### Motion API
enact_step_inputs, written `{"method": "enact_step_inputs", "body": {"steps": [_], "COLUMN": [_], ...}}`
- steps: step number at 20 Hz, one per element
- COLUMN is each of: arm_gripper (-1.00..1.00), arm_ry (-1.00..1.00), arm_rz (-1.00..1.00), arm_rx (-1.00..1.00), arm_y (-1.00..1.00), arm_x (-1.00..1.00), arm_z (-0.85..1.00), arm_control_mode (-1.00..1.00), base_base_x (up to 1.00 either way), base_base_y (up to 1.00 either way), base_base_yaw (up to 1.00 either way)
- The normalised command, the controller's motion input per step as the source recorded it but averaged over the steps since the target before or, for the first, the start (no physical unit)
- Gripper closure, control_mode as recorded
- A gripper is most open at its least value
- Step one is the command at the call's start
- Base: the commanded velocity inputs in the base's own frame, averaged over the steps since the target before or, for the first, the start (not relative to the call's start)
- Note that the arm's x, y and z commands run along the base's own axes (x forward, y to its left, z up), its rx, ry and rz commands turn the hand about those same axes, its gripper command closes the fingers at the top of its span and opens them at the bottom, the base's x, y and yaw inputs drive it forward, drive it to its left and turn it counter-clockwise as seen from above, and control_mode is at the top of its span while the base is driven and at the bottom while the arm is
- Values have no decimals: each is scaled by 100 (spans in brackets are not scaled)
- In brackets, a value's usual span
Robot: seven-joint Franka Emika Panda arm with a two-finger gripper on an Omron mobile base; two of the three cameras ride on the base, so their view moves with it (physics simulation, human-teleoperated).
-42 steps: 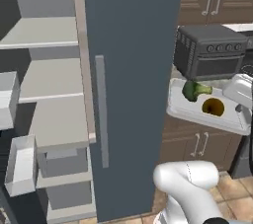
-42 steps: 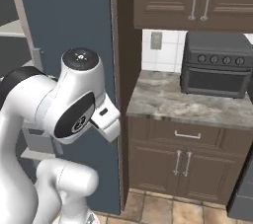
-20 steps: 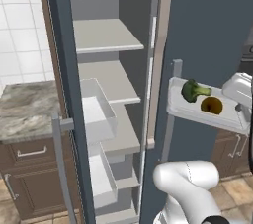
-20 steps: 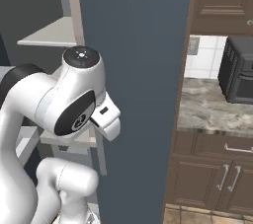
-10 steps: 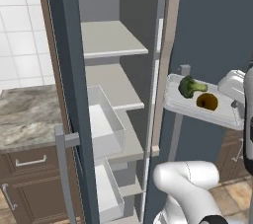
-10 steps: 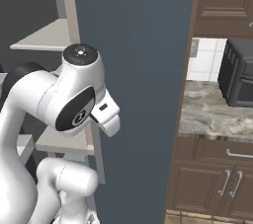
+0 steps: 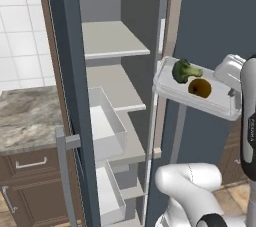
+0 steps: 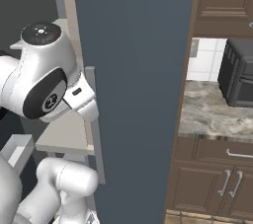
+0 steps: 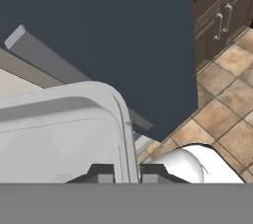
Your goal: Take the lemon and broccoli out of the freezer and place them in the tupperware container on the counter. Then put the tupperware containing the vegetables back in the freezer.
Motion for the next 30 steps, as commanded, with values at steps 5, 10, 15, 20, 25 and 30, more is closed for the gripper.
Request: {"method": "enact_step_inputs", "body": {"steps": [5,10,15,20,25,30], "arm_gripper": [100,100,100,100,100,100], "arm_ry": [0,0,0,0,0,-2], "arm_rz": [-16,-15,-14,-12,-9,-9], "arm_rx": [3,8,9,9,5,3], "arm_y": [39,45,49,53,57,48], "arm_x": [7,3,12,40,50,50], "arm_z": [36,23,17,1,0,0], "arm_control_mode": [-100,-100,-100,-100,-100,-100], "base_base_x": [0,0,0,0,0,0], "base_base_y": [0,0,0,0,0,0], "base_base_yaw": [0,0,0,0,0,0]}}
